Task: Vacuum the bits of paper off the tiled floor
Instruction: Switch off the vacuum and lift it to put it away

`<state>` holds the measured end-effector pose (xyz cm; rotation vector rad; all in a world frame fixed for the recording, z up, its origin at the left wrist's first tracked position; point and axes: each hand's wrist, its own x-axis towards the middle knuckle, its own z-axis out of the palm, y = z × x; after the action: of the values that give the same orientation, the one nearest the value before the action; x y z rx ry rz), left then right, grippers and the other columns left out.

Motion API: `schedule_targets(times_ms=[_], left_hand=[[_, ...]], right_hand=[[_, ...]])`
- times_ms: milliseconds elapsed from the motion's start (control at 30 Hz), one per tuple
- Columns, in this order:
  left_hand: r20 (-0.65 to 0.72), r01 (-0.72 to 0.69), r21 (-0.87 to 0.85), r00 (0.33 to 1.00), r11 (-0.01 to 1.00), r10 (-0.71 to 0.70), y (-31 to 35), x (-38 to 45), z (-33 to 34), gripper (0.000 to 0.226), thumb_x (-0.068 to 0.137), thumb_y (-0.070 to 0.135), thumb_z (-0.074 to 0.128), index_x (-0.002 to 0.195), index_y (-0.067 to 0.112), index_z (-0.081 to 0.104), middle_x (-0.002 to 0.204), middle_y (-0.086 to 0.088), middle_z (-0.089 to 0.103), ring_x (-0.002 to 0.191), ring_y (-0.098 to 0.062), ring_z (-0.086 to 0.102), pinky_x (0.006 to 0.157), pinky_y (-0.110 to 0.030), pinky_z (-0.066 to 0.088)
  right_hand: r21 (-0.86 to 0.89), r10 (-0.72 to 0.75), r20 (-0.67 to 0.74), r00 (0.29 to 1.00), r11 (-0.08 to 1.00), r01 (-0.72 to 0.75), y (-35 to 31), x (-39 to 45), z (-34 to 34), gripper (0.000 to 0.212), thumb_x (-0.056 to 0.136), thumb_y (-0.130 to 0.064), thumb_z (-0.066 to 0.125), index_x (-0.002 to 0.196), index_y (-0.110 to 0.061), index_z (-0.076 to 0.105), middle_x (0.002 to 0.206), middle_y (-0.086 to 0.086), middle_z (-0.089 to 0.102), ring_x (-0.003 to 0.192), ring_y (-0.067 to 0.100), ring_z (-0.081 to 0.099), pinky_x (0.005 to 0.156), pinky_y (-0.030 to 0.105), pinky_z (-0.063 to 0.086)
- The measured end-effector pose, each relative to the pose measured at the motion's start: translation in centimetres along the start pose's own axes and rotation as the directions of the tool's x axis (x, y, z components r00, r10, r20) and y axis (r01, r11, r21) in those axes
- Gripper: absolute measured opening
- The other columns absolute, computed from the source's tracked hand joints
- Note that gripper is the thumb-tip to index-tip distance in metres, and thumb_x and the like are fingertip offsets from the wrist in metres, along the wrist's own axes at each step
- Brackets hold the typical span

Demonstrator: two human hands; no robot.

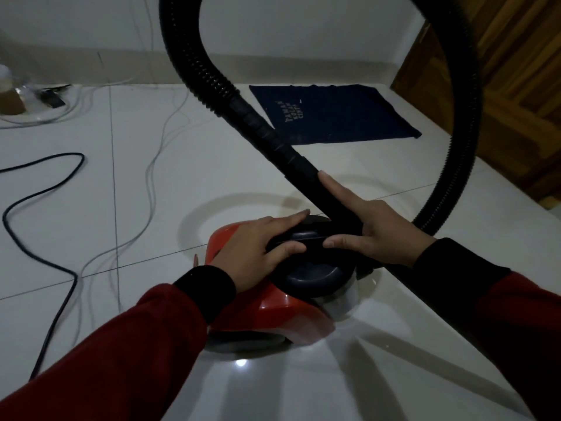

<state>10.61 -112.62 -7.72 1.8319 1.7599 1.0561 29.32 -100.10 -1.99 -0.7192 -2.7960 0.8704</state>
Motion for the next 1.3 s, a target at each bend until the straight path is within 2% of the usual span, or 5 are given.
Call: schedule_targets(times_ms=[233, 633, 767, 1033, 1300], left_hand=[[-0.033, 0.193, -0.187, 0.979, 0.963, -0.203, 0.8, 4.1, -1.4, 0.036, 0.083, 0.031, 0.067, 0.119, 0.033, 0.063, 0.111, 0.014, 0.068, 0.096, 0.018, 0.056, 0.087, 0.001, 0.038], [-0.143, 0.431, -0.398, 0.843, 0.81, -0.519, 11.3, 20.3, -15.0, 0.028, 0.079, 0.014, 0.072, 0.106, 0.024, 0.07, 0.106, 0.004, 0.07, 0.099, -0.006, 0.065, 0.088, -0.013, 0.048], [-0.262, 0.438, -0.38, 0.794, 0.815, -0.549, 12.2, 27.1, -20.1, 0.03, 0.078, 0.016, 0.072, 0.107, 0.026, 0.071, 0.102, 0.006, 0.068, 0.094, 0.007, 0.061, 0.085, -0.003, 0.043], [-0.344, 0.483, -0.41, 0.704, 0.773, -0.622, 4.3, 40.8, -27.0, 0.031, 0.077, 0.016, 0.073, 0.107, 0.026, 0.071, 0.102, 0.005, 0.068, 0.094, 0.004, 0.06, 0.081, 0.003, 0.041], [-0.424, 0.533, -0.412, 0.605, 0.739, -0.674, -5.5, 52.4, -26.9, 0.035, 0.074, 0.015, 0.076, 0.109, 0.016, 0.071, 0.111, -0.003, 0.071, 0.105, -0.014, 0.065, 0.1, -0.034, 0.048]], right_hand=[[0.114, 0.046, -0.001, 0.999, 0.992, -0.046, 0.6, 3.2, -3.2, 0.101, 0.078, -0.027, 0.078, 0.128, -0.075, 0.004, 0.128, -0.051, 0.023, 0.108, -0.038, 0.032, 0.095, -0.007, 0.028], [0.259, 0.084, 0.147, 0.986, 0.958, -0.12, -3.8, 15.2, -24.3, 0.1, 0.078, -0.02, 0.078, 0.131, -0.068, 0.008, 0.136, -0.035, 0.03, 0.116, -0.016, 0.043, 0.091, -0.008, 0.029], [0.218, 0.039, 0.202, 0.979, 0.972, -0.084, -4.7, 23.0, -31.5, 0.103, 0.077, -0.024, 0.079, 0.131, -0.07, 0.004, 0.136, -0.03, 0.033, 0.121, -0.002, 0.048, 0.091, -0.008, 0.031], [0.166, -0.048, 0.345, 0.937, 0.986, -0.011, -2.0, 42.2, -37.9, 0.102, 0.077, -0.02, 0.079, 0.132, -0.066, 0.007, 0.141, -0.033, 0.029, 0.124, -0.005, 0.044, 0.096, -0.006, 0.03], [0.116, -0.142, 0.467, 0.873, 0.988, 0.099, 6.4, 58.4, -38.4, 0.107, 0.077, -0.018, 0.079, 0.138, -0.057, 0.001, 0.135, -0.026, 0.038, 0.114, -0.009, 0.045, 0.085, -0.01, 0.031]])
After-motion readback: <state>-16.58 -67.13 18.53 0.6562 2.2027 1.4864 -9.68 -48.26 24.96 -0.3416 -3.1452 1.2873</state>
